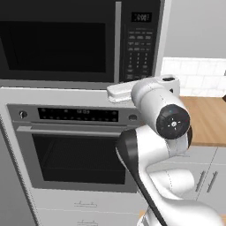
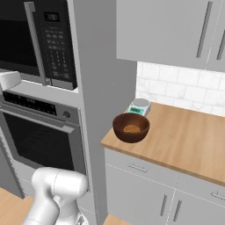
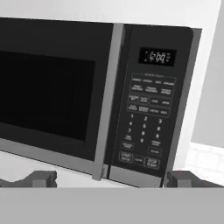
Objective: Open the microwave, place the bowl with waffle inside the microwave, then close the microwave door and turn it on.
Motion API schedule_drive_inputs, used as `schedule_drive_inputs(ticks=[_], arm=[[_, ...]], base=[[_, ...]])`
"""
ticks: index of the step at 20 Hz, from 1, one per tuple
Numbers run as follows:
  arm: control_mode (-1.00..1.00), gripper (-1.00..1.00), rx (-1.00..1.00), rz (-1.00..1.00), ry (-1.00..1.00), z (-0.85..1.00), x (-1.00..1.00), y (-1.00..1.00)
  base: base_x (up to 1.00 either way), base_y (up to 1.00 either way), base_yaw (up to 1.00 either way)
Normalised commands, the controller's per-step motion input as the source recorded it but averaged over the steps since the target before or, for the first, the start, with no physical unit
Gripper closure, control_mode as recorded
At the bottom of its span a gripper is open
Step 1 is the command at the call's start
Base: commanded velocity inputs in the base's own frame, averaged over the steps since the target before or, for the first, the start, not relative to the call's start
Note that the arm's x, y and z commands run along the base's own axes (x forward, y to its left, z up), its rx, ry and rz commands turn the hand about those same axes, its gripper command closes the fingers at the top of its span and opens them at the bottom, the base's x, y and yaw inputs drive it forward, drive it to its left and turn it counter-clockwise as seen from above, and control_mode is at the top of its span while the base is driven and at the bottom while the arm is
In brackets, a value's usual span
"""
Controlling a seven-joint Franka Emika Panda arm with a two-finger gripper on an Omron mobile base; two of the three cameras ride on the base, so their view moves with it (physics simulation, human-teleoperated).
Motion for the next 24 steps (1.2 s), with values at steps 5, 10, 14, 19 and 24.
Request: schedule_drive_inputs(ticks=[5, 10, 14, 19, 24], arm=[[-1.0, -1.0, 0.0, 0.0, -0.3, -0.01, 0.1, 0.12], [-1.0, -1.0, 0.0, 0.0, -0.21, 0.0, 0.12, 0.0], [-1.0, -1.0, 0.02, 0.0, -0.02, 0.0, 0.37, -0.01], [-1.0, -1.0, 0.08, 0.0, 0.0, 0.0, 0.26, -0.04], [-1.0, -1.0, 0.06, -0.01, 0.0, 0.0, 0.29, 0.0]], base=[[0.0, 0.0, 0.0], [0.0, 0.0, 0.0], [0.0, 0.0, 0.0], [0.0, 0.0, 0.0], [0.0, 0.0, 0.0]])
